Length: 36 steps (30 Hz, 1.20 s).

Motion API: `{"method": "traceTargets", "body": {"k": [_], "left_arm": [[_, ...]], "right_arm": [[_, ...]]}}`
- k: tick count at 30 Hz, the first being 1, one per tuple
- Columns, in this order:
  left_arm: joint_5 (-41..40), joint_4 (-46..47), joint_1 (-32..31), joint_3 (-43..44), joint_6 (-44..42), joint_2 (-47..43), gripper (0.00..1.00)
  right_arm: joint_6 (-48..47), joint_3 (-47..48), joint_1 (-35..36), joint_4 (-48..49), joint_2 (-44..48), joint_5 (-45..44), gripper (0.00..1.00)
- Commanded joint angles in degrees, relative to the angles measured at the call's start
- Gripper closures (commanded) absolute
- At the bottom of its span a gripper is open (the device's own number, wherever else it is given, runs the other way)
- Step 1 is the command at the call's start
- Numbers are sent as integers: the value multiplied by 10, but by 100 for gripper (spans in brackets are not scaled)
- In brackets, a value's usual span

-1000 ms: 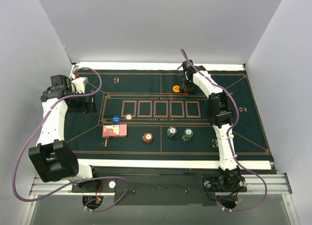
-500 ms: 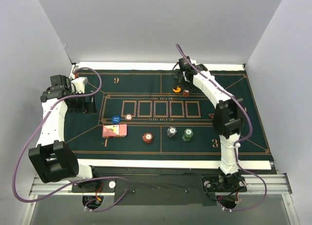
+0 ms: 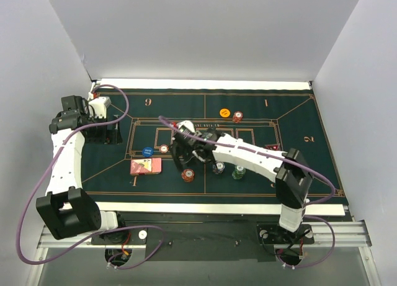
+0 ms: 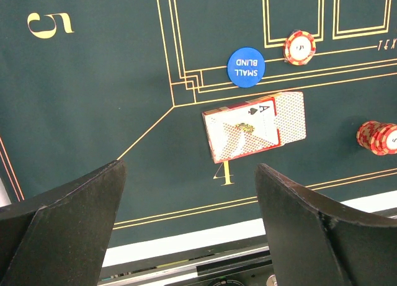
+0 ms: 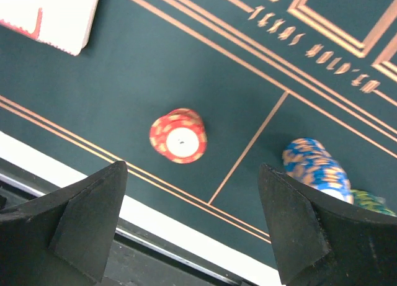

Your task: Distribute texas hold em gaming equipment

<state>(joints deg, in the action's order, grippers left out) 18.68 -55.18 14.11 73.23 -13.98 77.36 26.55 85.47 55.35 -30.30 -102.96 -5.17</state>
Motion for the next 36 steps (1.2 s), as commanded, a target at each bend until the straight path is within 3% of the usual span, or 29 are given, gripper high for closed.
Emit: {"method": "traceTargets", "body": {"k": [1,22,36], "left_arm": [[7,-5,5,9,0,-16,4],[-10,-18,5,19,-9,-40,4],[-18,-20,5,18,-16,-49,4]], "right_arm": [[-3,4,47,-12,-17,-16,19],[-13,-2,62,9,-117,-16,21],[-4,-10,48,27,-131,-7,45]]}}
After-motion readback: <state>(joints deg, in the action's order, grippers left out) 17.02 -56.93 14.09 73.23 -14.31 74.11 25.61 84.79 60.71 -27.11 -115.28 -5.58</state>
